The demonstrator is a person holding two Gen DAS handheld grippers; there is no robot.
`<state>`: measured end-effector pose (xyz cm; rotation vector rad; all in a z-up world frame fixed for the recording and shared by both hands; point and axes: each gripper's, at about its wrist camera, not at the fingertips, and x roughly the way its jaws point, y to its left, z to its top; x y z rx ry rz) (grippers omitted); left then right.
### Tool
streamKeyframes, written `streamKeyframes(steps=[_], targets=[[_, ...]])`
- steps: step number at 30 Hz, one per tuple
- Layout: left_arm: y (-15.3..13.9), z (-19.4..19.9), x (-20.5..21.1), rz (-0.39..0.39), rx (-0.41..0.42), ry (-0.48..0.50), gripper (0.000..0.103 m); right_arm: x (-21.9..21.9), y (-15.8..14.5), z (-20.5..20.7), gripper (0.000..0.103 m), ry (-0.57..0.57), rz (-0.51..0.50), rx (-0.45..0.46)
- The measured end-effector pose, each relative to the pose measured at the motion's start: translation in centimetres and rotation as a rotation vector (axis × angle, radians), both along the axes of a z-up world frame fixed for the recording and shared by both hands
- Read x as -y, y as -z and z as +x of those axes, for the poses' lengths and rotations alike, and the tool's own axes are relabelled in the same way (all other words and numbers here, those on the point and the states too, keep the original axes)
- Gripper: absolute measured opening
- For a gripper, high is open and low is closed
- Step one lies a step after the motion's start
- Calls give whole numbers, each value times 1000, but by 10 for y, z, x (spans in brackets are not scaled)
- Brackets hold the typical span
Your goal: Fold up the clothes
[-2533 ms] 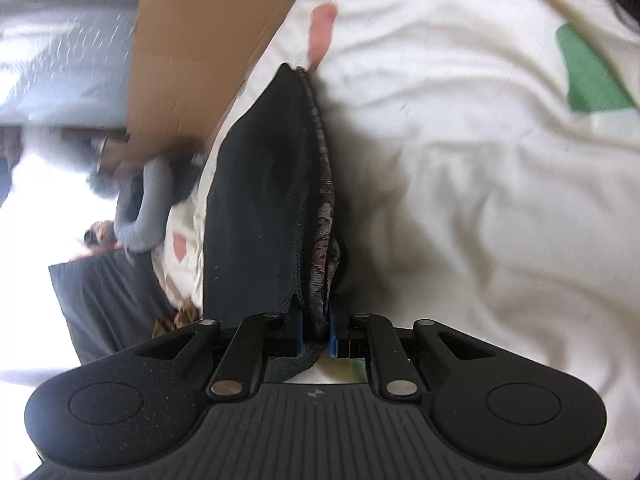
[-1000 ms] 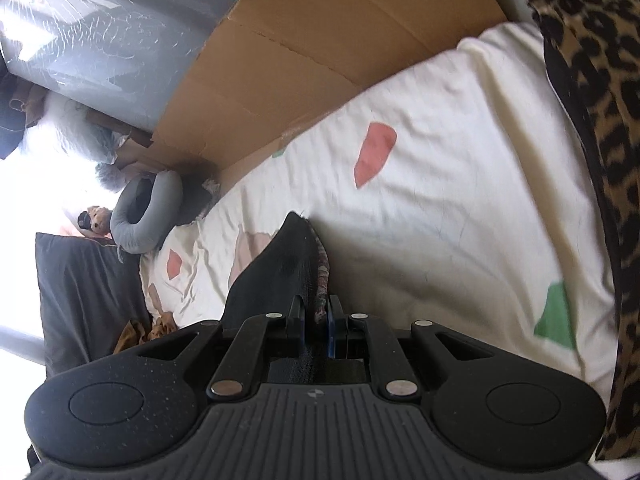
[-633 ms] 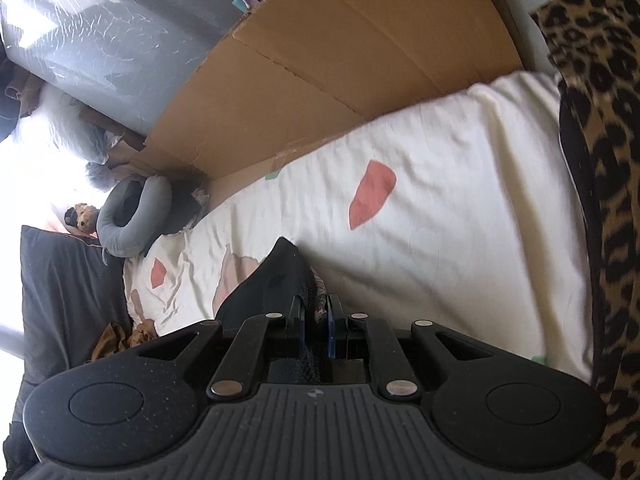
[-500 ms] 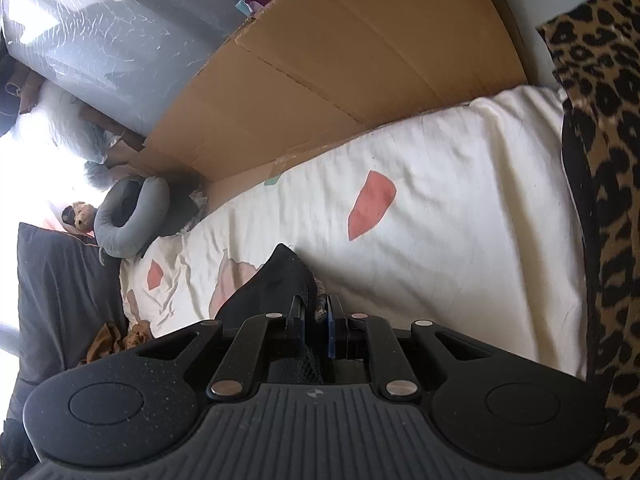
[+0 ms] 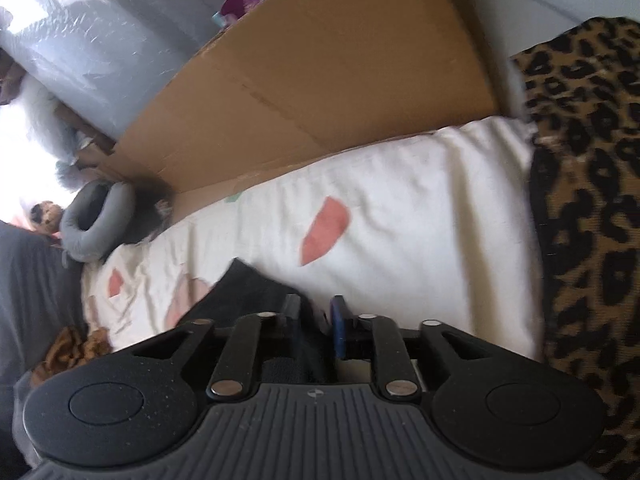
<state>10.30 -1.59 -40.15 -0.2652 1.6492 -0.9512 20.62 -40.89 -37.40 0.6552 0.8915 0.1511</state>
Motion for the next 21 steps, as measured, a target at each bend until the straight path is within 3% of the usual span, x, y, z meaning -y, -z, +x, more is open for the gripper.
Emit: streamKeyframes(steps=[2,4,9,13,16,21], targets=[[-4,-2,-5,-8,-7,2,8,7,2,-6,45,15,22,-6],[-10,2,-13,-6,9,-14,14,14,6,-14,45,28,46,-19],[-23,29,-27,6,62,-85,14,21,19,-33,45,55,111,-64],[-36,56,-36,41,181,-123,15,16,29,-47,45,54,142,-92],[-47,73,-39,70,276,-149,23,13,35,-54,45,50,165,-114],[-58,103,-40,135,401,-158,28,7,46,-64,46,56,201,-142]])
